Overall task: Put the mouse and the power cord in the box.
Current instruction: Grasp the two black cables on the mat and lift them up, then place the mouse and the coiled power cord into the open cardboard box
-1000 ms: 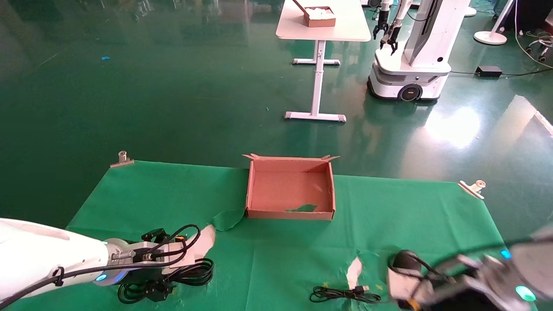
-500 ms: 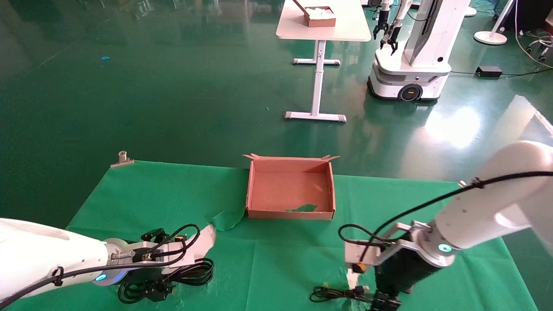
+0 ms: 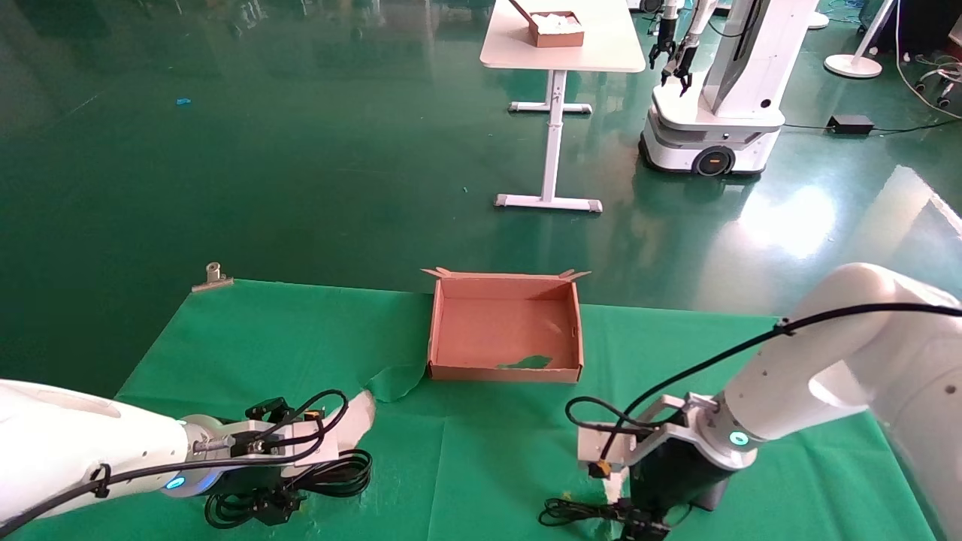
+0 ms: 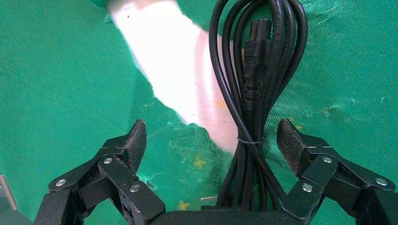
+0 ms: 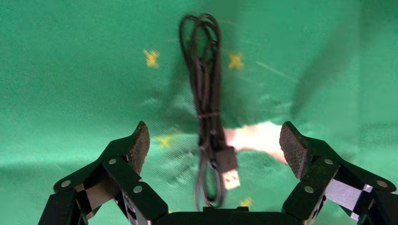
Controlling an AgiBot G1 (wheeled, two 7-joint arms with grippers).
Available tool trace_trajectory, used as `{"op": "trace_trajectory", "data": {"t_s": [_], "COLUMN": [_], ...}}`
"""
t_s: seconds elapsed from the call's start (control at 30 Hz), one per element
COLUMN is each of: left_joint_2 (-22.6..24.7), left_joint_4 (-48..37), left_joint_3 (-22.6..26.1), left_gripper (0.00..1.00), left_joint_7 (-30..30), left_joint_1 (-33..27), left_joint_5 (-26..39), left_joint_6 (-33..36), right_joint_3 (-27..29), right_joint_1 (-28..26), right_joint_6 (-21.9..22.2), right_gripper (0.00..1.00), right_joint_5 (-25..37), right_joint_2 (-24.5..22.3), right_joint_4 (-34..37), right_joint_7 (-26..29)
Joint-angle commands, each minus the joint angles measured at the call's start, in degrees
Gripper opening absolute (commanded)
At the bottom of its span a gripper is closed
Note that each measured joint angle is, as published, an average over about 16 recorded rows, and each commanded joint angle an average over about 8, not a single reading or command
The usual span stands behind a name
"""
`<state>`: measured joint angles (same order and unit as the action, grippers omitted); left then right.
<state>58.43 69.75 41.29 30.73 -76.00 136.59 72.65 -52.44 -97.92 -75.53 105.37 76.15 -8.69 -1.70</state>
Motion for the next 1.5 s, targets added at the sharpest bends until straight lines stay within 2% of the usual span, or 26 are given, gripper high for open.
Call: {"op": "trace_trajectory", "data": {"t_s": [0.03, 1.5], "left_joint_2": [0.00, -0.01], "left_joint_4": [0.01, -0.02], "left_joint_3": [0.00, -0.02], "left_gripper": [0.00, 0.00], "left_joint_7": [0.00, 0.00], "left_joint_1": [0.00, 0.00], "left_joint_5": [0.00, 0.04], "left_joint_6": [-0.01, -0.03], "right_joint_3": [0.02, 0.09], "right_joint_1": [-0.06, 0.16], "right_joint_6": [0.28, -0.02], "right_gripper": [0.00, 0.00], "right_joint_5": [-0.04, -0.18], "right_joint_2": [0.55, -0.17], "right_joint_4": [1.19, -0.20], "right_joint_7": [-0.53, -0.17]}}
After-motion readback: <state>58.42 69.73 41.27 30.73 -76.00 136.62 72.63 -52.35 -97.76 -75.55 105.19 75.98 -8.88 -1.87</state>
